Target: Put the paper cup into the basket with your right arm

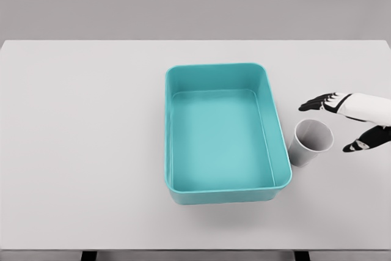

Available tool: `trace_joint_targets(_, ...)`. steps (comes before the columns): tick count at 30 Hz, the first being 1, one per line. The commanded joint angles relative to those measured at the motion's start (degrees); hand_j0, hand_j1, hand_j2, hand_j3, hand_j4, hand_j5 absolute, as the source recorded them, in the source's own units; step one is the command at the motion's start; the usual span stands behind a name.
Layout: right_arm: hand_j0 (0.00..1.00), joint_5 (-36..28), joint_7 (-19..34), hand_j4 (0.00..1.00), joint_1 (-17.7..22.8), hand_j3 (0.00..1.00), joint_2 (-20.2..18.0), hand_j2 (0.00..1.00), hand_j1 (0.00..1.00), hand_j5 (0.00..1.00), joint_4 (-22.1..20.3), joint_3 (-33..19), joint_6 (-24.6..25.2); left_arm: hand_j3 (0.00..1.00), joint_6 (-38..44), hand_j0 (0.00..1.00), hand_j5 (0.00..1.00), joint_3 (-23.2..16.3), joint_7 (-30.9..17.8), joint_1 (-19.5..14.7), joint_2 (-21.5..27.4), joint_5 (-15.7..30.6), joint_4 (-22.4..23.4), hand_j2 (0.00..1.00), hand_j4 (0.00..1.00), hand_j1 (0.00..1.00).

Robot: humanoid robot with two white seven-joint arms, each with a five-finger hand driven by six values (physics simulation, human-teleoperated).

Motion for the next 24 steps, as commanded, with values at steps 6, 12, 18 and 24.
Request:
trace_joint_targets(6,1.0,-1.6,-1.0,1.0,0.4,1.0,4.2,1.0,1.0,1.0,-0.7,1.8,0.9,1.0,0.0,1.0,1.0,0.0,0.0,0.0,0.0,0.0,0.0,1.0,1.0,1.0)
trace_joint_targets(12,1.0,-1.6,-0.9,1.0,0.4,1.0,3.6,1.0,1.0,1.0,0.0,2.1,0.9,1.0,0.0,1.0,1.0,0.0,0.0,0.0,0.0,0.0,0.0,1.0,1.0,1.0)
trace_joint_targets(18,1.0,-1.9,-1.0,1.0,0.5,1.0,4.2,1.0,1.0,1.0,3.1,2.4,1.2,1.0,0.0,1.0,1.0,0.1,0.0,0.0,0.0,0.0,0.0,1.0,1.0,1.0)
trace_joint_targets(24,1.0,-1.6,-0.6,1.0,0.5,1.0,5.8,1.0,1.0,1.0,4.1,3.9,1.4,1.0,0.0,1.0,1.0,0.0,0.0,0.0,0.0,0.0,0.0,1.0,1.0,1.0)
